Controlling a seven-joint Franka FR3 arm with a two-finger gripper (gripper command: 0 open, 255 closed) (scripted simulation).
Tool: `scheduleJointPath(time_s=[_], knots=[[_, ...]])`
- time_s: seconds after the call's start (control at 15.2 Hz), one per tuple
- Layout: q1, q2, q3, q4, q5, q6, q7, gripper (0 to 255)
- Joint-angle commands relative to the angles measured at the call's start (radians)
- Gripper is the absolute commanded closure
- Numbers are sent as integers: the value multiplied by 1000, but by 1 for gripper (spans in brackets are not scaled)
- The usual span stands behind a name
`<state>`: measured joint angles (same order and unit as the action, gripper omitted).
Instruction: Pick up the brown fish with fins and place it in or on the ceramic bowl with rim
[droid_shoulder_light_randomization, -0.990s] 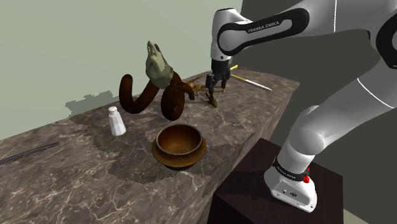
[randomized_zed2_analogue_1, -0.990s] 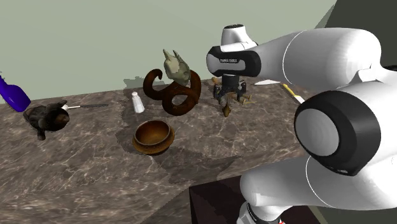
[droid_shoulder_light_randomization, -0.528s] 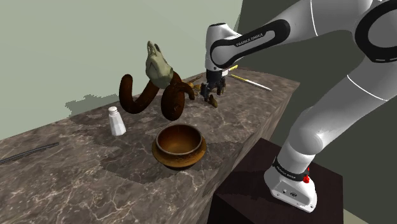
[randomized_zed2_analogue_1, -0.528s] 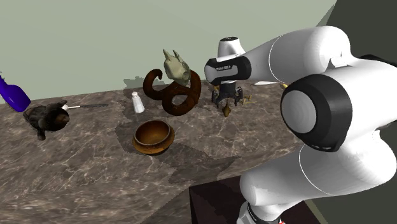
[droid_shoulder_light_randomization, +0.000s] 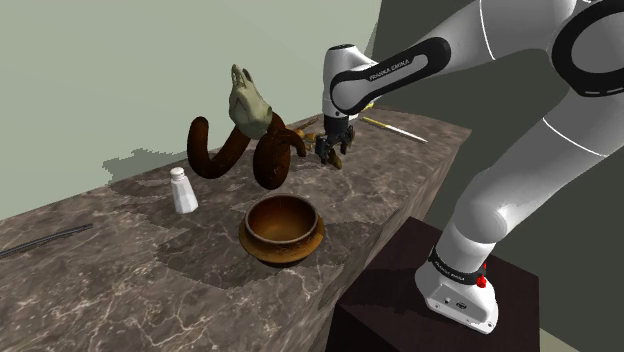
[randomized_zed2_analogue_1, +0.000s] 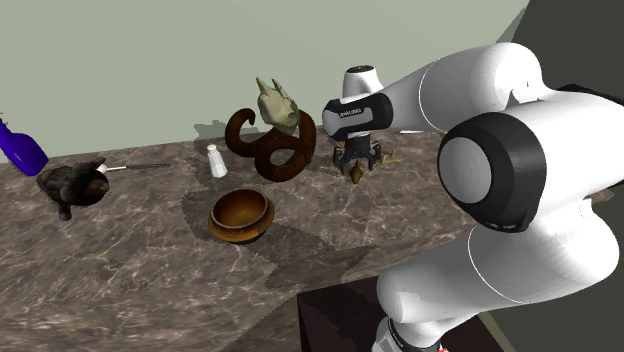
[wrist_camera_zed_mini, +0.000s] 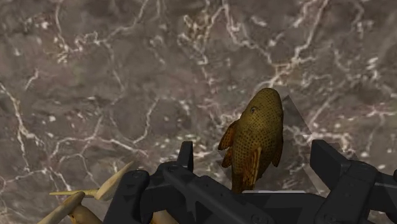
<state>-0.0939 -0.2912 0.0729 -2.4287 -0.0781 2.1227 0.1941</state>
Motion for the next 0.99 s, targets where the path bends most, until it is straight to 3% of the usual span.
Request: scheduleJointPath(time_s=[0.0, 0.13, 0.2, 0.92], knots=[[0, 0, 0, 0, 0, 0, 0, 0], [0, 0, 0, 0, 0, 0, 0, 0], [0, 0, 0, 0, 0, 0, 0, 255], [1, -12, -1, 17, 2, -29, -3, 255]])
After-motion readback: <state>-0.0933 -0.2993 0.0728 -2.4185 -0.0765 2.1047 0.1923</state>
